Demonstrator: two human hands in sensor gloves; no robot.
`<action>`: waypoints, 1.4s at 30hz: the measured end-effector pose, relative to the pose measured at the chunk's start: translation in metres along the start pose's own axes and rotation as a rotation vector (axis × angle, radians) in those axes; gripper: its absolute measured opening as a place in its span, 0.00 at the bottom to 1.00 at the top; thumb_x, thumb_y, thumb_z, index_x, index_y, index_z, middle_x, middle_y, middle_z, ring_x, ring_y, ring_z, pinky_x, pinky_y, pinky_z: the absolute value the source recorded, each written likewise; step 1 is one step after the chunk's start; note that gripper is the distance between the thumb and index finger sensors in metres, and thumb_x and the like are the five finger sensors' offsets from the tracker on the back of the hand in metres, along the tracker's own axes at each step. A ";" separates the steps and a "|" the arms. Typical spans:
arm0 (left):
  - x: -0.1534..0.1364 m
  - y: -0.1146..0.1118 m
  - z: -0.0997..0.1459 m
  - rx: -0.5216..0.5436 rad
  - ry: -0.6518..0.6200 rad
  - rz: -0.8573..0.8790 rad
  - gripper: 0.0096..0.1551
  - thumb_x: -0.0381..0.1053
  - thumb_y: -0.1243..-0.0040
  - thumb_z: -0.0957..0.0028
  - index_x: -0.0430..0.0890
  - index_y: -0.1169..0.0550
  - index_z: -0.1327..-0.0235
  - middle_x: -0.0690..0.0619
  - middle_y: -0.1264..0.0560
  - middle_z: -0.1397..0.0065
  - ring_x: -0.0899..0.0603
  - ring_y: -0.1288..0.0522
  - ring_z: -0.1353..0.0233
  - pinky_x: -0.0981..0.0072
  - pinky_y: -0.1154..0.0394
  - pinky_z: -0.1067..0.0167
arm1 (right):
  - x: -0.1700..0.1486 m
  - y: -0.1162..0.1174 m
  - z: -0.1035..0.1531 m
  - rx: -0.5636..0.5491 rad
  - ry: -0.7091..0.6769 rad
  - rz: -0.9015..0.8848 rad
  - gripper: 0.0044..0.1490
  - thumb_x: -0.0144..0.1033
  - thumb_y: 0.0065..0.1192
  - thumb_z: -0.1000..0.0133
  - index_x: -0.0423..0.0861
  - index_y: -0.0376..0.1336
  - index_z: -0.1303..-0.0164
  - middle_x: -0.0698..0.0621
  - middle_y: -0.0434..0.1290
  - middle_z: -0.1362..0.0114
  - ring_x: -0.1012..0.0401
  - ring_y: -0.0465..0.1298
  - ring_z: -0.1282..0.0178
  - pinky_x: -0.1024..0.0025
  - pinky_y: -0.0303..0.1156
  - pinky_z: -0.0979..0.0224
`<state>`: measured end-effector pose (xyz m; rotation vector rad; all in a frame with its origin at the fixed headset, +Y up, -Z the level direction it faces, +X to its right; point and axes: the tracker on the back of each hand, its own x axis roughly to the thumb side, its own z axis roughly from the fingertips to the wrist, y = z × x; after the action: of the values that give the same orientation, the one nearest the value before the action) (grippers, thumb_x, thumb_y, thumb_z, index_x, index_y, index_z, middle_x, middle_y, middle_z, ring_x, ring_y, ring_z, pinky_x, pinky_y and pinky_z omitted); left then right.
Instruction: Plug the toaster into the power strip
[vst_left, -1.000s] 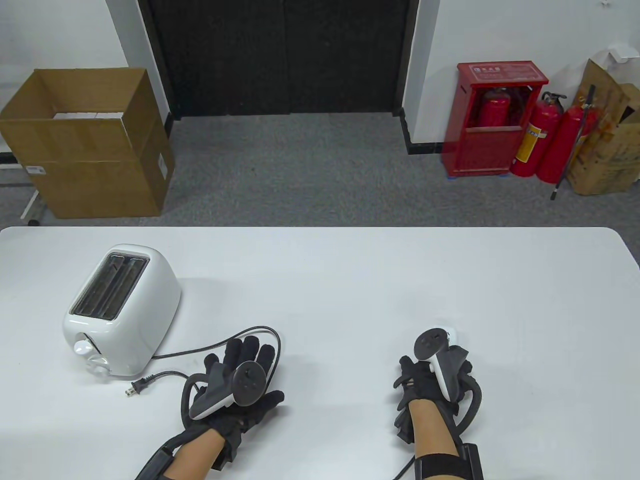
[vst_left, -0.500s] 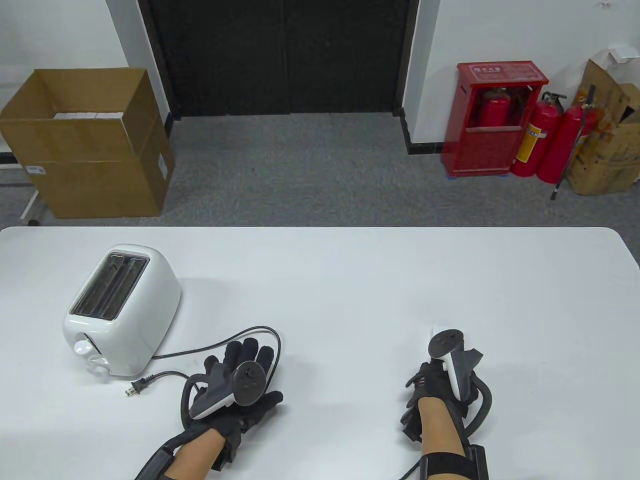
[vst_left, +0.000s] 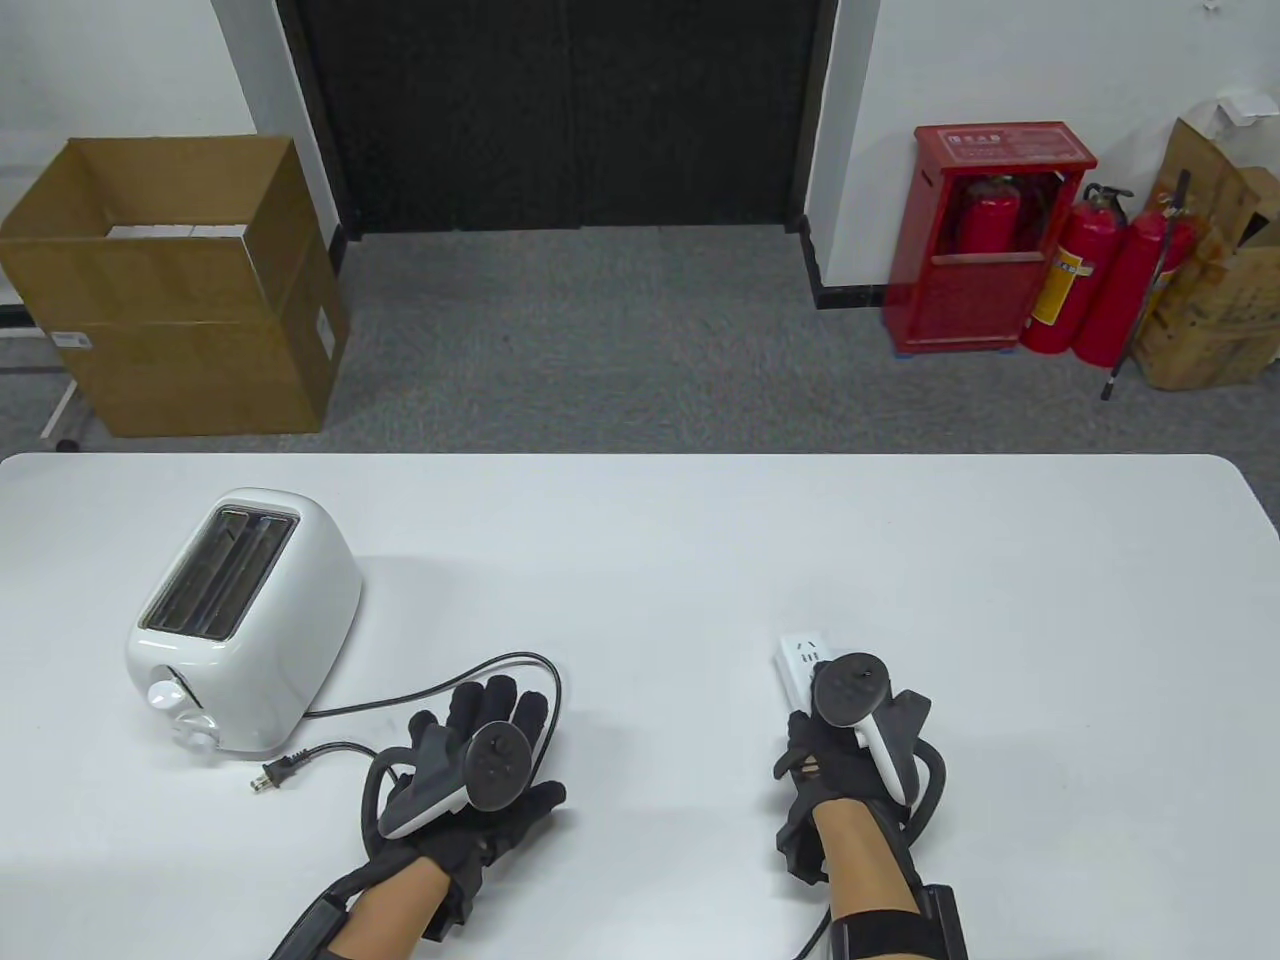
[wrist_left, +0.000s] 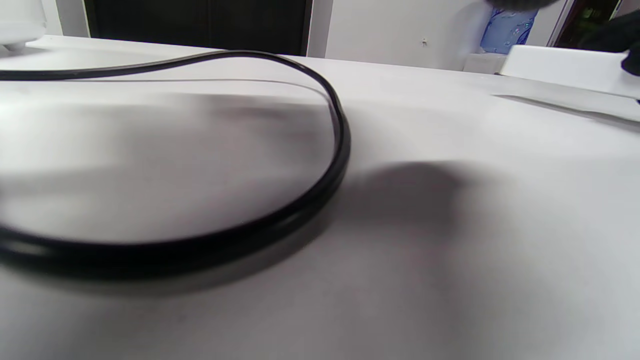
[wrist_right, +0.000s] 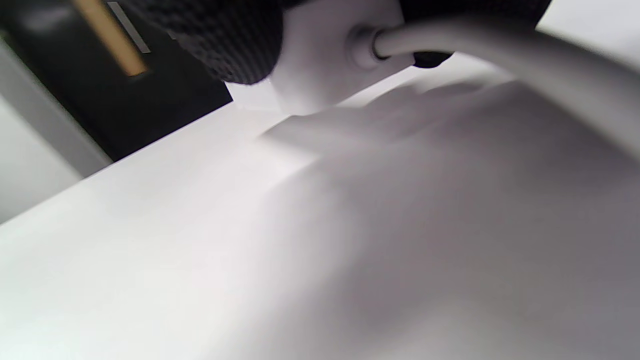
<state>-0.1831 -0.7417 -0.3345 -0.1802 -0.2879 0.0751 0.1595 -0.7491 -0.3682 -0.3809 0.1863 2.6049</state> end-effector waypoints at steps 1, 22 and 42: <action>0.000 0.000 0.000 0.000 0.000 0.001 0.53 0.75 0.56 0.52 0.58 0.59 0.19 0.48 0.61 0.12 0.32 0.61 0.13 0.22 0.59 0.32 | 0.006 0.002 0.002 0.007 -0.037 0.003 0.43 0.45 0.61 0.48 0.54 0.49 0.23 0.37 0.58 0.21 0.37 0.66 0.31 0.39 0.65 0.35; -0.001 0.003 0.001 0.022 0.002 0.016 0.53 0.75 0.56 0.52 0.58 0.59 0.19 0.48 0.61 0.12 0.32 0.62 0.13 0.22 0.60 0.32 | 0.085 0.064 0.034 0.201 -0.419 0.288 0.42 0.50 0.59 0.48 0.55 0.49 0.24 0.42 0.60 0.20 0.42 0.70 0.31 0.44 0.70 0.34; -0.080 0.045 -0.006 0.024 0.374 -0.277 0.36 0.53 0.40 0.46 0.56 0.36 0.22 0.50 0.35 0.16 0.36 0.31 0.18 0.36 0.35 0.28 | 0.095 0.072 0.034 0.279 -0.419 0.266 0.38 0.46 0.62 0.48 0.61 0.55 0.26 0.45 0.62 0.19 0.41 0.70 0.30 0.41 0.68 0.34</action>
<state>-0.2601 -0.7068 -0.3702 -0.1255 0.0630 -0.2277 0.0367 -0.7613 -0.3600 0.3072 0.4730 2.7906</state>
